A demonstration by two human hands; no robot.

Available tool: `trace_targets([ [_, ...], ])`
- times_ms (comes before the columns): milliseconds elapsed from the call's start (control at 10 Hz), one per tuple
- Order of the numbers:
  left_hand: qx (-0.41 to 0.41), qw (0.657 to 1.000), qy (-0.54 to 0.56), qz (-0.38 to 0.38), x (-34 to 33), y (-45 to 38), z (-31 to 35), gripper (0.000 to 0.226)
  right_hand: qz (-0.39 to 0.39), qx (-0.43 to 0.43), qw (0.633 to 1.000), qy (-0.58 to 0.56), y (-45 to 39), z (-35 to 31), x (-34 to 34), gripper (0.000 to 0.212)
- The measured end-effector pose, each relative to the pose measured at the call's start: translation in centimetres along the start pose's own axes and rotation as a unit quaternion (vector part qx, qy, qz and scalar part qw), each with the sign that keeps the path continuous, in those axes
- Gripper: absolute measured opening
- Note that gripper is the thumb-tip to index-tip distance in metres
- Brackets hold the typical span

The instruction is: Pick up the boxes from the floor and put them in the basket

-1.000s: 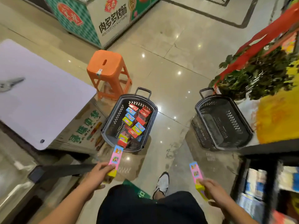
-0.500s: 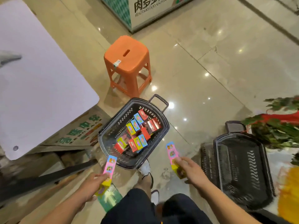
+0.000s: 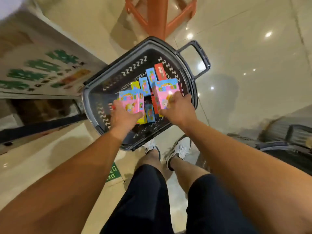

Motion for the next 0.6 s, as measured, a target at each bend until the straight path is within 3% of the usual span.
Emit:
trace_targets([
  [100, -0.009, 0.999, -0.043, 0.030, -5.1, -3.7, 0.3, 0.098, 0.021, 0.038, 0.996, 0.077, -4.5, 1.3, -2.4, 0.068],
  [200, 0.015, 0.997, -0.059, 0.045, -7.8, -4.9, 1.6, 0.096, 0.027, 0.027, 0.990, 0.135, -7.6, 3.0, -3.9, 0.071],
  [400, 0.024, 0.997, -0.077, 0.010, -9.5, -8.3, 1.7, 0.099, 0.008, 0.006, 0.988, 0.151, -10.5, 4.5, -5.2, 0.051],
  [500, -0.005, 0.997, -0.073, -0.013, -8.0, -7.0, 1.7, 0.089, 0.000, 0.012, 0.990, 0.144, -8.9, 3.2, -3.6, 0.049],
  [600, -0.039, 0.997, -0.063, 0.018, -5.6, -2.1, -0.3, 0.039, 0.004, 0.034, 0.990, 0.136, -5.6, 2.4, -1.8, 0.049],
])
Point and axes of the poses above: each hand's wrist, its own y-axis away from the middle knuckle, its own x-axis out of the back of the hand, z = x × y, the point moved 3 cm from there along -y, towards the middle knuckle, and after that the axes turned 14 degrees about -y, right-handed, at the moved point
